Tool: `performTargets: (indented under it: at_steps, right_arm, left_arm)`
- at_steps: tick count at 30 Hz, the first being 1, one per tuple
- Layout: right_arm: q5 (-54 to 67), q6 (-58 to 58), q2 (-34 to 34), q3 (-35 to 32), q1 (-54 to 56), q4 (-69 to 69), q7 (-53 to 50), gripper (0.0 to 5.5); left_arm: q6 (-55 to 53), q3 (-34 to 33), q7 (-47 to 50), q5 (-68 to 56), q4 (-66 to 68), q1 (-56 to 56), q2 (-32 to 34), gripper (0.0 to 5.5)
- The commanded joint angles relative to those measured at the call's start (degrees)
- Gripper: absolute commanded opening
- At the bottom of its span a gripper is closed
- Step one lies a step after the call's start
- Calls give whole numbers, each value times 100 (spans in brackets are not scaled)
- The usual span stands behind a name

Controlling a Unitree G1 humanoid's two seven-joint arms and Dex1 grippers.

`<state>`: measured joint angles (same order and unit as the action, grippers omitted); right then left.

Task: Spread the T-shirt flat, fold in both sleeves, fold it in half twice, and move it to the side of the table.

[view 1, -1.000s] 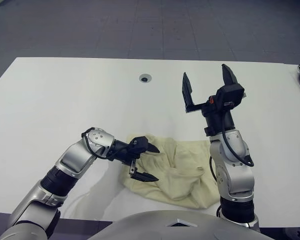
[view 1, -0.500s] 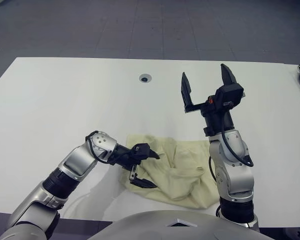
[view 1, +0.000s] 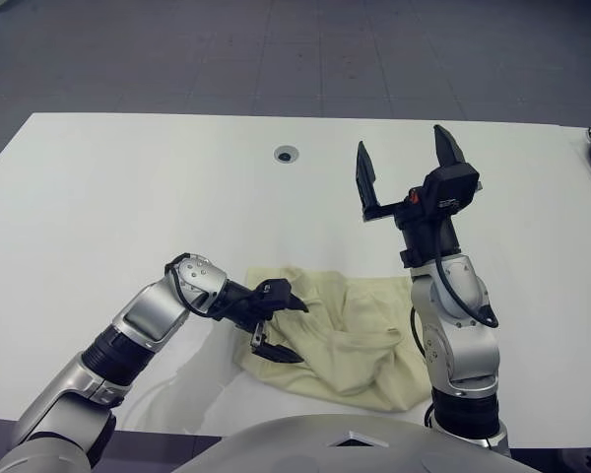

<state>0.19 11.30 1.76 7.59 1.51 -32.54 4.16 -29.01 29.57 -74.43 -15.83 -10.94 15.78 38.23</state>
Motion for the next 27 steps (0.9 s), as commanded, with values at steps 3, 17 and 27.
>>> performTargets:
  at_steps: [3,17,27]
  right_arm:
    - [32,95,-7,8,54,-44,18,540]
    - [55,143,32,-21,78,-75,60,540]
    - [54,169,35,-25,72,-127,54,540]
  left_arm:
    - [-55,-18,40,2,-68,-32,-1,362]
    - [-37,-142,245,-80,-166,-141,-143,115]
    - [36,-156,313,25,-114,-149,-157,2]
